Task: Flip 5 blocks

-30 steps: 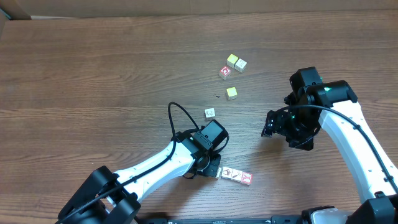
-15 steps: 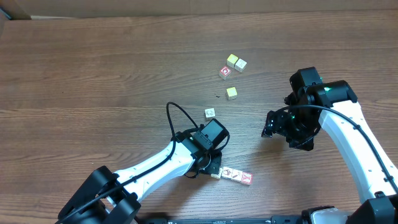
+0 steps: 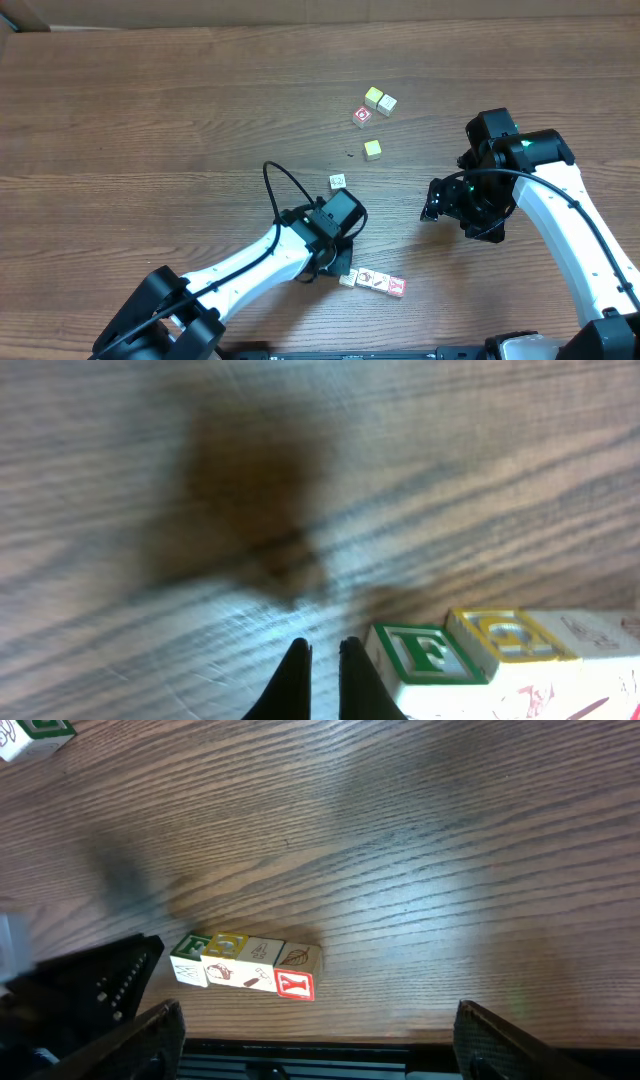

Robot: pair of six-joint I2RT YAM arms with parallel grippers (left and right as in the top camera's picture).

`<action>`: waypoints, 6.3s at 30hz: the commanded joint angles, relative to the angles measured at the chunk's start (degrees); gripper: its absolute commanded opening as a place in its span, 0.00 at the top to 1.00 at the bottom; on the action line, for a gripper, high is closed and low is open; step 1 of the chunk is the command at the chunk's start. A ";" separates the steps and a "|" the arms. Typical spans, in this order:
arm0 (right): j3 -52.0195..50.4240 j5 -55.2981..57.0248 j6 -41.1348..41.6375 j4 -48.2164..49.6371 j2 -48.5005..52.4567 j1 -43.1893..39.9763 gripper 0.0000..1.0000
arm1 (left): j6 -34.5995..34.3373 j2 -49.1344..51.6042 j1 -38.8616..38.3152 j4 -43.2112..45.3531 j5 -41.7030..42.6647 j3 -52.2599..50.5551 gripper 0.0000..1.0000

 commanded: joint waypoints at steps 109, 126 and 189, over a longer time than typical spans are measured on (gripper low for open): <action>1.36 -0.26 -0.61 -1.36 -0.72 -0.15 0.11 | -5.77 -2.91 -7.50 1.33 -7.08 -4.61 0.75; 1.36 -0.26 -0.61 -1.11 -0.72 -0.15 0.11 | -2.62 -2.91 -5.29 2.40 -6.51 -4.37 0.78; 1.36 -0.28 -1.20 -0.98 -0.72 -0.15 0.10 | 7.91 5.20 0.85 -3.54 1.11 -0.02 0.96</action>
